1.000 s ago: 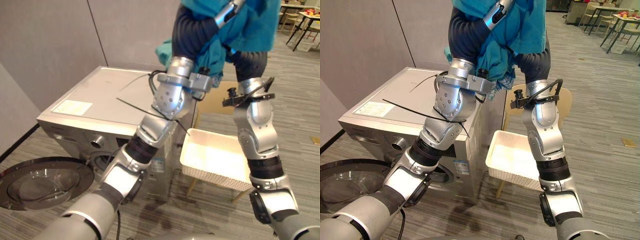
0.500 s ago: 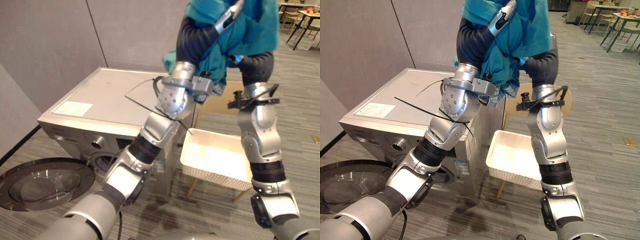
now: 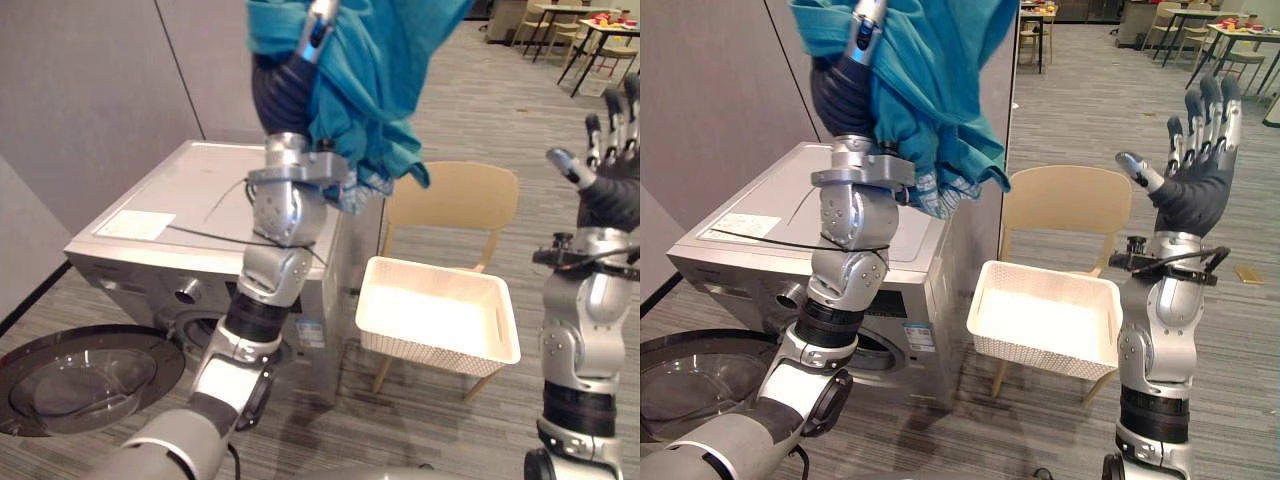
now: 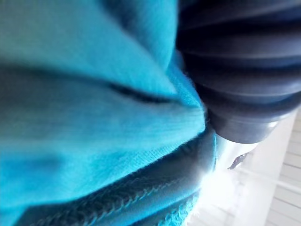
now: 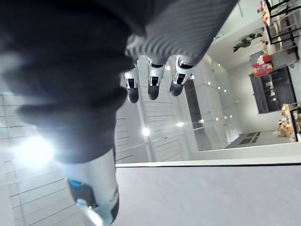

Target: Pick up the laundry basket with both hands and put the clothes into the washing machine.

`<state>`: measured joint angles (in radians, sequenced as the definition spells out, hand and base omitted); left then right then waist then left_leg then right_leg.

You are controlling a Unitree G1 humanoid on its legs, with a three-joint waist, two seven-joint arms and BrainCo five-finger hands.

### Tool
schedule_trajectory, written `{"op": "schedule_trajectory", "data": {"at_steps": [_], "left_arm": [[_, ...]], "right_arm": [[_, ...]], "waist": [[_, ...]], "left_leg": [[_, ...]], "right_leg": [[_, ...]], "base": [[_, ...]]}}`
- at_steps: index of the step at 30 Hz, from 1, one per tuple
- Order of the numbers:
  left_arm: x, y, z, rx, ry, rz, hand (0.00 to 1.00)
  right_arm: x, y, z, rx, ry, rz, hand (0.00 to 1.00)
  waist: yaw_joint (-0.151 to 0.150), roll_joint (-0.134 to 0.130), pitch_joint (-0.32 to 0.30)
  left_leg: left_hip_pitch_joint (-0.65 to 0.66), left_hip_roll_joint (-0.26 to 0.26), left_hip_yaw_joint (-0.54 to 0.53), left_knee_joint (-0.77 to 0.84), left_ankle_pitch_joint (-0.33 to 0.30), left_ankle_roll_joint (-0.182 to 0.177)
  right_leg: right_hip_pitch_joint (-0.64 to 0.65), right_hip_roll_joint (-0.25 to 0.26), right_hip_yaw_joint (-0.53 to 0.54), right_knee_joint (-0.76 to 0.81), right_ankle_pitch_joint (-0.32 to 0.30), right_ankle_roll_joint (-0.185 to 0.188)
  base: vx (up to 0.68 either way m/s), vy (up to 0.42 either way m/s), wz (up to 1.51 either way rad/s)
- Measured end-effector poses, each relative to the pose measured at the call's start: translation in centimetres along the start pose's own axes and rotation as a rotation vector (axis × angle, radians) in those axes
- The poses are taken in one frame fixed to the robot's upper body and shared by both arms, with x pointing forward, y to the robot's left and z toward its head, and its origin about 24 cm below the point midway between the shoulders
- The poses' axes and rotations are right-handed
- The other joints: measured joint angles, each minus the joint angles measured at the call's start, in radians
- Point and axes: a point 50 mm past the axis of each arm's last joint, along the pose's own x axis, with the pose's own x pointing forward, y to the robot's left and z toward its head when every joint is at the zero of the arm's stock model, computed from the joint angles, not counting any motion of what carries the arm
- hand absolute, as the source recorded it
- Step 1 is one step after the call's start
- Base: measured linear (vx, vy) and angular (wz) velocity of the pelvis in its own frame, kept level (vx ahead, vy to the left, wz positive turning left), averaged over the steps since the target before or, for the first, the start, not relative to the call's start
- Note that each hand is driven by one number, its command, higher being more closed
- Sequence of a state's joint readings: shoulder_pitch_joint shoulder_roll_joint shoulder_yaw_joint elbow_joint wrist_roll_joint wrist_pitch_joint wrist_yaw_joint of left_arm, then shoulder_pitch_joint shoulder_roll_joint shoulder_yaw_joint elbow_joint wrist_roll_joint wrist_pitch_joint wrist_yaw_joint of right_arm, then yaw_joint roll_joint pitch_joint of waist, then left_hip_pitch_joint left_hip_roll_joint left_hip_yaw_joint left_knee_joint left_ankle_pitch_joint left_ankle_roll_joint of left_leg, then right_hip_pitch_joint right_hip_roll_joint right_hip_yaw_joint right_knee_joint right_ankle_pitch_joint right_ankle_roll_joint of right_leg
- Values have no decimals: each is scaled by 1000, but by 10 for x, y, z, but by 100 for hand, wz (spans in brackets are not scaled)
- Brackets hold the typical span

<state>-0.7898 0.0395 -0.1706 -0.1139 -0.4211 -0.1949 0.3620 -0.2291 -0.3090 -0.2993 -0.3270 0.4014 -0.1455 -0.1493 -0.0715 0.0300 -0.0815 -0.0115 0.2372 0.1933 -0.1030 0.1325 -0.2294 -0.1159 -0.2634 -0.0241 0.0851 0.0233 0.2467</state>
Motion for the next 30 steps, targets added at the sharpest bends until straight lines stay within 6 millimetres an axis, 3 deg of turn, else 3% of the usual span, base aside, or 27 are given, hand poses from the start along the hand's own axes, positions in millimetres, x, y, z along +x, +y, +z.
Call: {"op": "schedule_trajectory", "data": {"at_steps": [4,10,12,18,22,27,30], "left_arm": [[-10,19,18,0,-67,68,100],[-28,75,63,115,-237,238,100],[-46,102,85,193,-302,333,100],[-109,160,121,349,-331,603,100],[-145,168,130,387,-304,697,100],[-158,161,131,362,-274,664,100],[-162,154,128,302,-252,618,100]], "right_arm": [[-22,-8,-11,4,79,-45,0],[-93,-25,-45,-26,394,-121,0],[-125,-31,-52,-23,513,-164,0],[-173,-40,-66,-13,703,-245,0],[-189,-40,-70,-2,763,-270,0],[-192,-28,-75,35,787,-236,0],[-192,-12,-82,77,805,-196,0]], "waist": [[-1,9,-8],[5,12,-17],[2,11,-19],[27,4,-33],[53,1,-33],[91,-14,-30],[103,-31,-27]], "left_leg": [[7,0,2,0,-2,1],[8,1,-12,0,-4,1],[7,1,-29,0,-8,-4],[7,1,-49,3,-14,2],[7,-10,-69,0,-18,7],[2,-41,-81,3,-19,15],[10,-69,-77,6,-26,31]], "right_leg": [[5,0,0,2,0,-5],[9,-1,-13,22,-19,-7],[23,-3,-30,22,-26,-6],[39,-4,-48,17,-29,-9],[61,-18,-75,18,-42,1],[61,-46,-77,20,-48,-5],[50,-69,-61,54,-66,-47]], "base": [[2,0,-1],[1,-2,6],[1,-2,20],[2,1,10],[-14,8,19],[-29,30,13],[-2,42,2]]}}
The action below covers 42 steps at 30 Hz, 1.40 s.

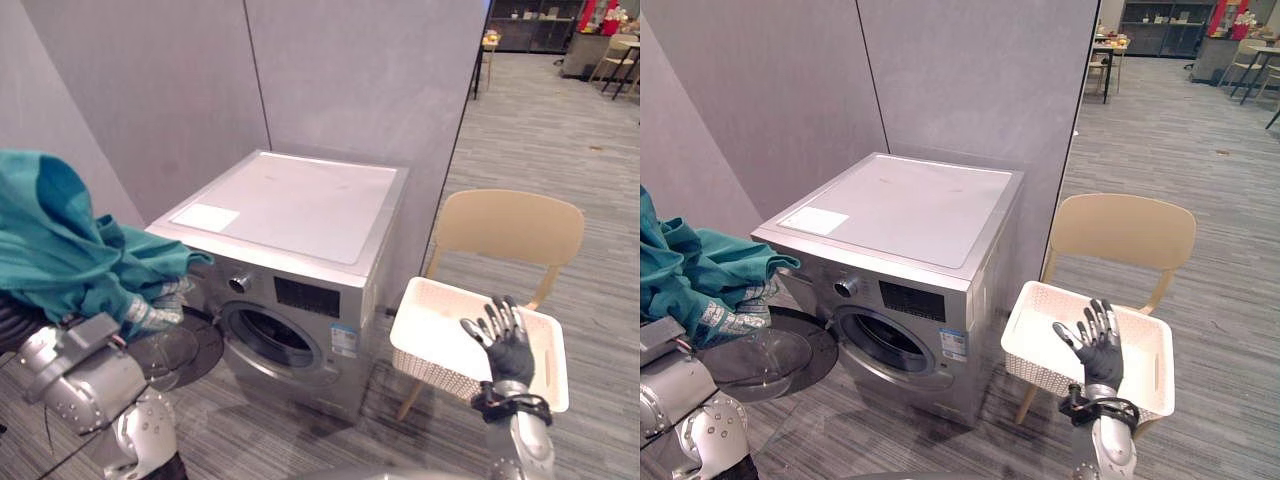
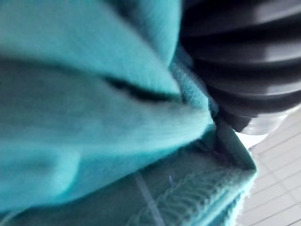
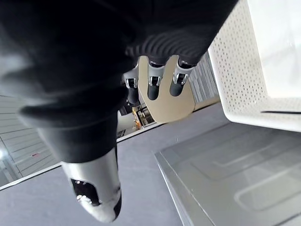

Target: Pick up the laundry basket with both hands and put the clothes into the washing machine.

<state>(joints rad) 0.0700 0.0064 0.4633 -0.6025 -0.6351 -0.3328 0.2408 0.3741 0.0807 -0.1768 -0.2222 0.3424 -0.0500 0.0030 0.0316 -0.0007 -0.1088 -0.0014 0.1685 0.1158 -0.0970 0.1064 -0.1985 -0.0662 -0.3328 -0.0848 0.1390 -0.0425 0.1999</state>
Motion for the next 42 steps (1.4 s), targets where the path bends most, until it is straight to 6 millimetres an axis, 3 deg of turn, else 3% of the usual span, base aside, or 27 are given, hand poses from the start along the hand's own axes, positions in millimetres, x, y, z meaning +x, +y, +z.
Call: {"op": "schedule_trajectory", "data": {"at_steps": [3,5,6,8,10,11,12,14,17,18,19,22,25,26,32,33,35,36,37,38,40,42], "left_arm": [[-5,-10,-9,-63,52,-42,100],[-13,-16,-10,-95,86,-65,100],[-14,-18,-12,-110,97,-75,100],[-18,-25,-18,-154,139,-95,100],[-23,-33,-25,-198,189,-121,100],[-26,-37,-28,-219,210,-128,100],[-30,-42,-32,-240,241,-136,100],[-34,-45,-34,-264,254,-137,100],[-38,-40,-28,-250,252,-128,100],[-40,-39,-27,-251,262,-125,100],[-42,-42,-29,-275,279,-138,100],[-47,-51,-32,-326,310,-171,100],[-47,-51,-33,-354,323,-173,100],[-47,-48,-33,-360,323,-160,100],[-48,-45,-34,-387,342,-119,100],[-50,-47,-35,-399,353,-120,100],[-54,-56,-38,-440,382,-143,100],[-56,-62,-40,-474,401,-163,100],[-57,-70,-41,-511,415,-189,100],[-58,-74,-42,-530,418,-201,100],[-55,-85,-43,-583,415,-244,100],[-55,-88,-44,-595,412,-257,100]], "right_arm": [[2,14,-5,18,16,50,0],[3,23,-6,22,21,90,0],[3,24,-6,20,23,98,0],[2,30,-6,25,25,125,0],[0,32,-4,36,8,129,0],[0,29,-1,34,-7,117,0],[-3,25,3,20,-20,109,0],[-7,20,6,7,-24,97,0],[-8,22,4,18,-20,94,0],[-9,24,3,29,-17,97,0],[-8,23,4,27,-21,97,0],[-7,23,7,21,-31,91,0],[0,27,12,38,-63,96,0],[3,27,14,51,-72,85,0],[5,21,17,74,-85,30,0],[5,20,18,81,-94,12,0],[5,19,22,83,-117,-10,0],[5,21,26,86,-134,-10,0],[5,22,29,91,-147,-5,0],[6,24,29,95,-152,2,0],[6,30,28,102,-145,11,0],[7,36,28,109,-143,37,0]], "waist": [[7,-15,27],[4,-28,56],[4,-37,58],[-17,-57,61],[-38,-92,63],[-30,-87,72],[-19,-56,75],[-21,-38,65],[-12,-35,69],[-6,-24,82],[8,-8,100],[11,14,119],[7,1,128],[11,-22,132],[-2,-62,146],[-14,-70,139],[-15,-59,138],[-14,-33,132],[-10,-19,123],[-10,-11,120],[-7,20,114],[-1,18,121]], "left_leg": [[21,-1,0,1,-6,9],[41,7,-4,2,-17,19],[41,11,-4,2,-21,21],[43,35,-30,1,-25,19],[20,38,-81,33,-52,42],[-28,33,-87,138,-66,53],[-65,42,-100,184,-106,58],[-74,32,-114,155,-115,54],[-73,20,-130,180,-110,38],[-88,24,-142,263,-145,17],[-121,32,-161,375,-195,22],[-194,56,-174,551,-258,35],[-193,77,-165,551,-308,54],[-194,79,-140,549,-312,53],[-209,41,-121,571,-316,45],[-215,24,-114,583,-318,43],[-247,6,-112,642,-346,56],[-274,-13,-108,687,-374,79],[-290,-33,-89,706,-400,102],[-301,-41,-70,710,-409,117],[-327,-57,-10,719,-425,156],[-319,-50,51,716,-427,224]], "right_leg": [[-31,3,4,100,-39,-94],[-41,12,4,161,-50,-103],[-42,20,10,168,-72,-100],[-49,70,63,192,-146,-47],[-47,102,94,198,-164,-29],[-39,107,97,187,-164,-30],[-22,123,98,157,-163,-30],[-4,124,95,113,-161,-34],[18,124,122,105,-135,-26],[49,128,114,107,-134,-24],[68,136,105,124,-139,-19],[80,154,81,167,-166,-13],[68,152,101,191,-202,-12],[31,144,132,223,-217,-19],[11,103,149,232,-215,-1],[32,83,138,198,-208,7],[55,57,120,138,-181,-3],[75,41,112,79,-149,-27],[86,15,115,16,-93,-63],[83,8,116,-2,-47,-65],[31,-17,113,-41,118,-126],[18,-24,104,-59,184,-152]], "base": [[-11,3,-6],[-22,-39,-18],[-43,-85,-15],[-32,-141,26],[14,-143,39],[10,-68,10],[49,-33,21],[95,8,35],[140,19,17],[133,15,11],[122,10,16],[46,15,20],[-40,3,-9],[-85,-2,-28],[-52,49,-6],[-20,127,16],[11,234,6],[41,355,-16],[45,316,-26],[9,349,-41],[-12,407,-57],[-29,409,-68]]}}
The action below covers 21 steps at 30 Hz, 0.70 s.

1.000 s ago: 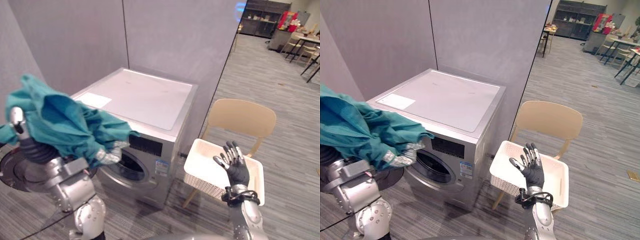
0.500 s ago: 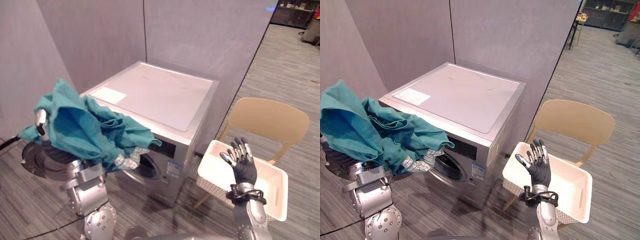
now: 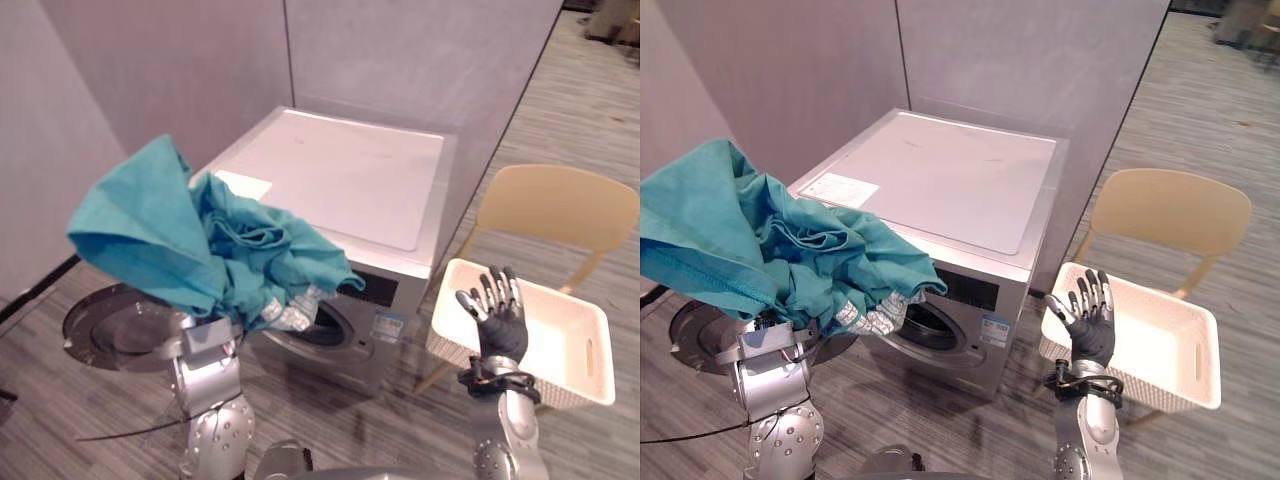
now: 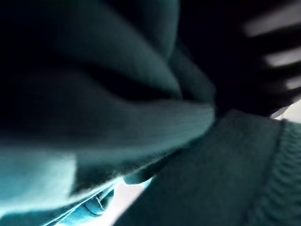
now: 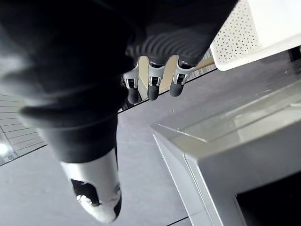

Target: Pick up the laundry basket with both hands and put the clothes into the washing machine.

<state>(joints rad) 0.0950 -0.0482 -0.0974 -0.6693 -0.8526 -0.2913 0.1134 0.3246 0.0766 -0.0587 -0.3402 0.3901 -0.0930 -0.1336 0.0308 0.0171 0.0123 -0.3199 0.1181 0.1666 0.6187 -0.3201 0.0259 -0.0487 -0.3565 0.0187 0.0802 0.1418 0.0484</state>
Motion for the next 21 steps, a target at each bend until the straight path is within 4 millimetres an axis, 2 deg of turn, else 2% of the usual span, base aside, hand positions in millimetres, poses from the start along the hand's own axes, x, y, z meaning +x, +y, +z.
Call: {"op": "schedule_trajectory", "data": {"at_steps": [1,2,3,4,5,7,8,10,13,16,17,19,21], "left_arm": [[-1,4,-2,12,16,14,100],[-2,6,-3,18,21,22,100],[-3,8,-3,26,31,28,100],[-3,9,-4,29,35,31,100],[-4,10,-6,32,45,36,100],[-4,9,-9,26,67,26,100],[-6,6,-14,9,91,19,100],[-6,5,-17,2,103,16,100],[-6,5,-17,5,110,15,100],[-8,7,-17,11,115,29,100],[-9,8,-17,11,118,32,100],[-12,9,-18,13,135,38,100],[-13,7,-20,6,147,31,100]], "right_arm": [[0,2,0,3,2,10,0],[0,4,-1,6,2,17,0],[0,7,-2,10,6,35,0],[0,8,-2,12,8,42,0],[0,10,-2,15,7,62,0],[-2,11,-2,16,2,80,0],[-5,9,1,13,-2,81,0],[-7,8,1,10,-2,79,0],[-11,7,-1,7,11,72,0],[-11,7,-1,15,13,70,0],[-11,7,-2,17,14,69,0],[-12,6,-2,20,14,63,0],[-14,5,-2,22,18,58,0]], "waist": [[-10,7,7],[-14,1,8],[-9,-11,6],[-7,-16,5],[-1,-23,3],[1,-47,3],[2,-59,-1],[4,-59,-1],[-4,-64,-5],[8,-61,-4],[7,-59,-2],[7,-43,15],[9,-36,40]], "left_leg": [[9,2,18,-8,-2,18],[25,2,28,-16,-2,24],[46,2,48,-37,1,30],[54,2,53,-49,3,31],[66,-4,56,-79,15,26],[88,-47,54,-161,47,20],[104,-89,41,-223,77,29],[115,-104,32,-245,90,30],[130,-121,25,-265,118,46],[110,-112,-5,-218,119,44],[106,-108,-15,-207,118,43],[79,-77,-60,-118,90,17],[66,-61,-88,-49,83,12]], "right_leg": [[-21,14,-29,125,-82,53],[-25,30,-40,184,-122,68],[-26,76,-39,287,-215,98],[-25,101,-36,323,-255,112],[-21,164,-22,382,-320,140],[-7,228,-12,406,-387,155],[-7,272,12,404,-430,145],[-3,287,17,395,-441,122],[36,285,13,314,-448,38],[90,304,11,219,-438,11],[98,309,9,211,-434,5],[127,346,-9,218,-430,0],[136,361,-22,239,-434,-4]], "base": [[-14,380,-53],[17,308,-47],[50,226,-42],[20,169,-50],[-4,109,-31],[4,103,-5],[14,62,13],[36,7,19],[83,-65,24],[65,-126,7],[6,-124,20],[-10,-127,27],[-54,-99,17]]}}
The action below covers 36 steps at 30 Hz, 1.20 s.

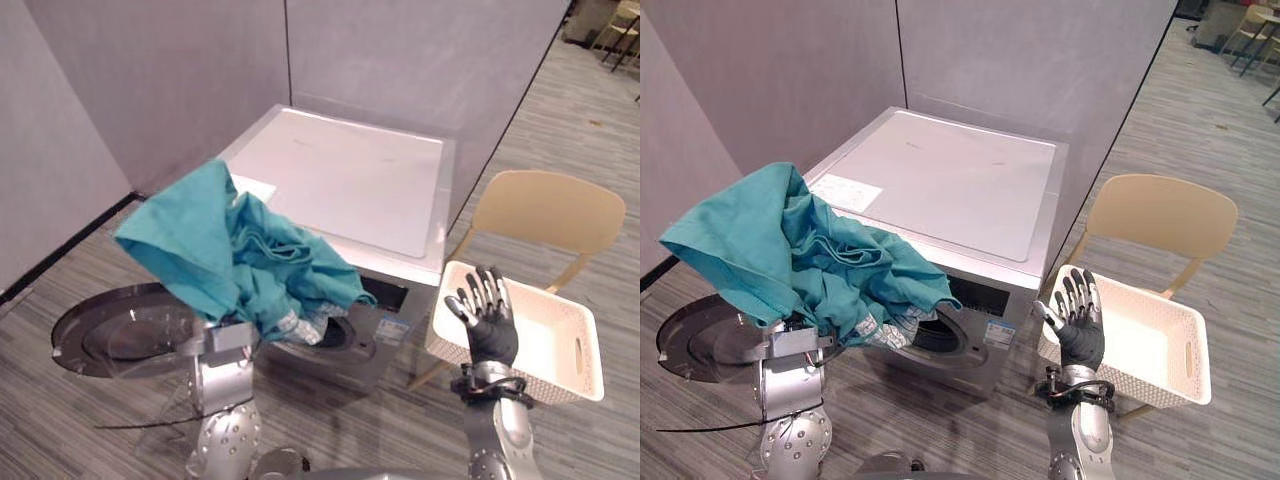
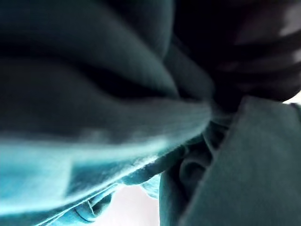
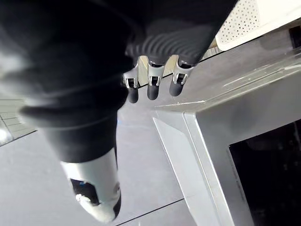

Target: Pick up the laundry basket with both hands and put the clothes into the washing machine.

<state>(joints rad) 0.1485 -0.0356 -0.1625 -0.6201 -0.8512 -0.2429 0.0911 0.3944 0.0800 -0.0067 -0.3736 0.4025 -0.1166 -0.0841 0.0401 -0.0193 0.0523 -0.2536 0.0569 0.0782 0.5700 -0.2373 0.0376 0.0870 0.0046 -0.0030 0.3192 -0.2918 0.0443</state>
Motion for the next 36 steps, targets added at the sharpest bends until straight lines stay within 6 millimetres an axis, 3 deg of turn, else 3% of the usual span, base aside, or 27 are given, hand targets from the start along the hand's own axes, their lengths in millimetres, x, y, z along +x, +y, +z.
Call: {"op": "schedule_trajectory", "data": {"at_steps": [2,4,5,7,8,10,11,12,13,14,17,18,22,29,36], "left_arm": [[-3,3,1,9,1,13,100],[-5,4,2,15,5,22,100],[-5,5,2,14,6,28,100],[-5,5,1,15,16,27,100],[-5,5,1,13,19,27,100],[-6,4,-2,7,31,28,100],[-6,4,-3,-1,35,28,100],[-5,3,-7,-11,48,26,100],[-5,5,-7,-5,55,29,100],[-6,7,-9,1,72,31,100],[-6,6,-10,-2,86,23,100],[-5,5,-11,1,95,10,100],[0,2,-10,2,101,-27,100],[-4,6,-25,-16,162,3,100],[-14,8,-51,-47,284,29,100]], "right_arm": [[-1,3,-1,8,5,13,0],[0,5,-1,15,2,22,0],[0,6,-1,24,3,25,0],[0,6,-1,31,0,23,0],[0,6,1,32,-8,25,0],[0,4,2,30,-15,15,0],[1,2,2,25,-18,9,0],[1,1,-1,24,-2,-1,0],[0,-1,-5,22,16,-7,0],[-1,0,-9,22,35,-6,0],[1,2,-8,18,30,0,0],[1,3,-8,14,29,3,0],[1,14,-14,31,54,51,0],[-4,15,-19,35,83,51,0],[-15,5,-23,24,115,11,0]], "waist": [[4,-4,11],[9,-19,20],[5,-10,22],[-4,-21,20],[-5,-30,17],[-19,-20,12],[-27,3,1],[-34,-8,-4],[-33,-27,-8],[-26,-35,-13],[-26,-48,-33],[-26,-49,-39],[-21,-33,-59],[-25,-5,-71],[-24,-9,-69]], "left_leg": [[-18,-4,-2,55,0,-2],[-57,3,-3,130,-36,-21],[-67,39,-21,169,-38,-20],[-52,128,-50,151,-35,-26],[-36,173,-55,98,-30,-33],[-5,218,-66,-12,-7,-53],[37,241,-85,-114,44,-90],[47,209,-71,-133,29,-246],[48,185,-64,-130,25,-239],[45,151,-52,-127,20,-225],[45,118,-48,-119,16,-199],[45,107,-46,-117,14,-185],[25,99,-5,-144,21,-165],[1,113,15,-211,70,-174],[5,173,10,-323,139,-211]], "right_leg": [[5,-13,10,32,-43,-34],[-1,-41,35,31,-81,-35],[-9,-44,36,46,-81,-35],[-32,-83,59,83,-88,-24],[-52,-118,71,102,-96,-10],[-69,-146,79,119,-101,1],[-78,-165,89,125,-116,39],[-70,-205,93,107,-118,68],[-66,-231,97,88,-102,74],[-32,-262,89,18,-19,104],[-2,-292,86,-57,91,155],[-2,-302,87,-74,133,181],[-37,-322,89,-121,218,211],[-81,-311,80,-173,235,217],[-104,-248,46,-201,236,217]], "base": [[-76,-47,-9],[-63,68,-27],[-44,97,-39],[-15,146,-37],[9,291,-30],[51,350,-9],[76,432,14],[68,435,12],[110,479,12],[98,399,2],[79,342,7],[49,224,4],[-32,129,-18],[-99,-59,-15],[-83,-122,-3]]}}
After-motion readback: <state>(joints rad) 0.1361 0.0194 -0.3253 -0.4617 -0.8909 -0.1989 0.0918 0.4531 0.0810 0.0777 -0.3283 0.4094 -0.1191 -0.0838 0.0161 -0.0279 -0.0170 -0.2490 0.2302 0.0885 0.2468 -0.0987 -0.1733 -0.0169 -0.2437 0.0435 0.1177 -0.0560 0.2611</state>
